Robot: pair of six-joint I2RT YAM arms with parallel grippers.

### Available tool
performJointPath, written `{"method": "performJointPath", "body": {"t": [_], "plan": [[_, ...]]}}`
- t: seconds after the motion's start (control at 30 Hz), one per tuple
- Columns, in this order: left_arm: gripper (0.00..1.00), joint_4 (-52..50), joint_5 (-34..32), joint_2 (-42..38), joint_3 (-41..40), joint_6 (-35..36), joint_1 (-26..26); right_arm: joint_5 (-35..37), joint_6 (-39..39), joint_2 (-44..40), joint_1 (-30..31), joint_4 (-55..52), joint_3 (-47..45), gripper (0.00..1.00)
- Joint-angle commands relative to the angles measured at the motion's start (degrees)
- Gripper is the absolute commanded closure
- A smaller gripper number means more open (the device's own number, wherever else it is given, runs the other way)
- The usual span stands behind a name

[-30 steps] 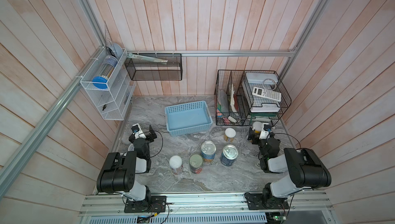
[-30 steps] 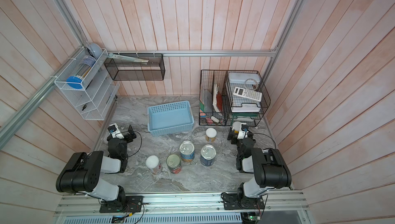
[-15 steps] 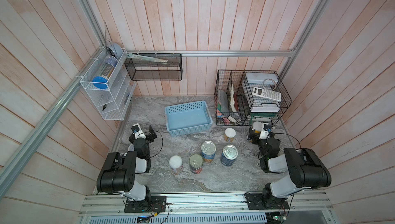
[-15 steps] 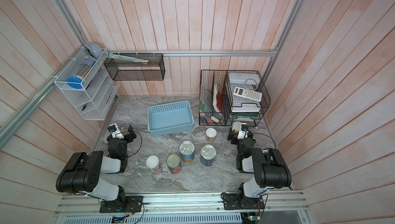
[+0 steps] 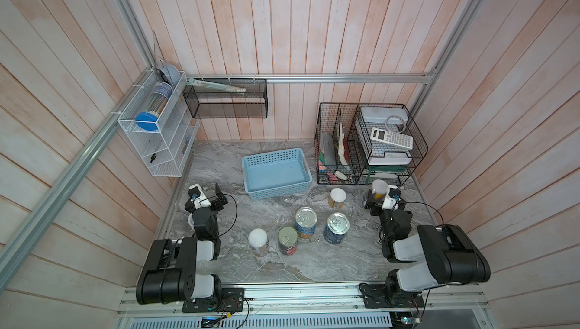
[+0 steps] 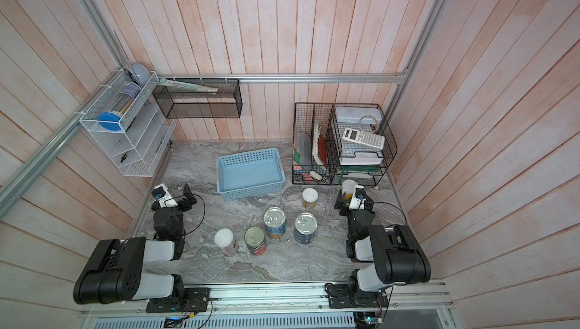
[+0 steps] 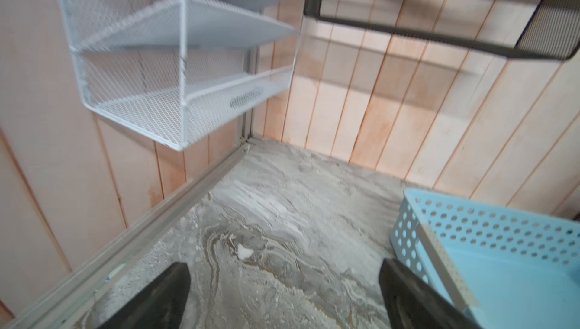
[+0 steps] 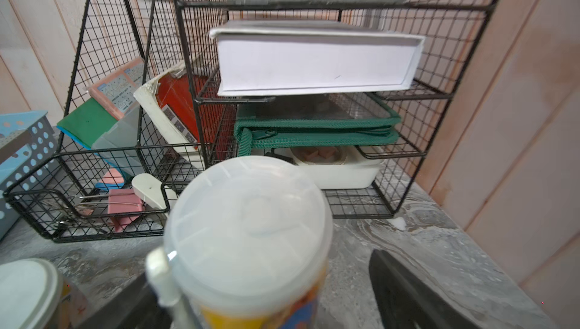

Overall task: Put the canned food in the basket
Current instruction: Move the basket to the center of the board.

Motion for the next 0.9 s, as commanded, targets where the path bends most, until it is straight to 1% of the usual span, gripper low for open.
{"method": "performJointPath", "body": {"t": [0.0, 0.03, 0.07, 0.1, 0.17, 0.2, 0.27, 0.3, 0.33, 0.4, 0.43, 0.5, 0.63, 0.73, 0.8, 0.87], "plan": [[0.0, -6.2, -8.3, -11.5, -1.4, -3.1, -2.8, 11.4, -0.9, -10.4, 2.4, -2.5, -1.6, 0.02], [0.0, -9.4, -6.9, -15.1, -1.0, -3.4, -3.3, 12.6, 0.2, -14.4, 2.7, -7.6, -1.5, 0.02], [0.0, -15.1, -7.3, -18.8, 0.2, -3.7, -4.3, 13.2, 2.2, -19.5, 3.0, -14.0, -1.3, 0.02], [0.0, -21.7, -9.6, -22.4, 2.5, -5.8, -5.4, 12.7, 3.6, -24.8, 3.0, -20.5, -1.2, 0.02], [0.0, -33.9, -8.4, -25.5, 7.8, -6.8, -6.4, 13.7, 8.2, -34.4, 3.6, -31.9, -0.3, 0.02], [0.0, -39.2, -9.4, -25.9, 10.6, -8.1, -7.1, 16.2, 10.3, -38.8, 3.9, -36.7, 0.2, 0.02], [0.0, -45.6, -7.9, -24.4, 15.3, -9.7, -7.9, 18.8, 13.4, -45.8, 4.1, -45.3, 1.6, 0.02], [0.0, -49.4, -5.8, -22.4, 18.7, -11.5, -7.9, 19.7, 15.5, -49.0, 4.4, -51.5, 3.5, 0.02], [0.0, -52.8, -3.0, -19.9, 22.2, -12.3, -7.9, 20.4, 18.0, -51.1, 4.6, -56.9, 5.2, 0.02], [0.0, -60.8, 1.3, -11.9, 31.7, -14.7, -9.0, 20.4, 20.6, -54.0, 5.9, -66.2, 9.1, 0.02], [0.0, -64.1, 3.5, -8.9, 35.8, -15.1, -9.4, 20.6, 21.0, -54.5, 7.2, -70.0, 11.5, 0.02], [0.0, -69.4, 7.6, 0.2, 44.1, -15.1, -10.8, 22.1, 21.2, -54.1, 10.9, -77.2, 16.9, 0.02], [0.0, -74.4, 12.4, 12.3, 53.7, -14.6, -11.6, 25.7, 21.2, -48.9, 20.5, -87.5, 28.6, 0.02], [0.0, -77.2, 13.9, 19.9, 59.4, -13.0, -12.5, 25.9, 19.9, -41.3, 29.4, -91.4, 38.2, 0.04], [0.0, -80.1, 14.4, 25.0, 63.1, -12.4, -12.5, 25.1, 18.5, -33.3, 35.3, -93.7, 46.2, 0.04], [0.0, -81.3, 14.8, 28.3, 65.2, -12.4, -12.5, 22.0, 17.6, -24.6, 38.9, -96.3, 54.3, 0.04]]}}
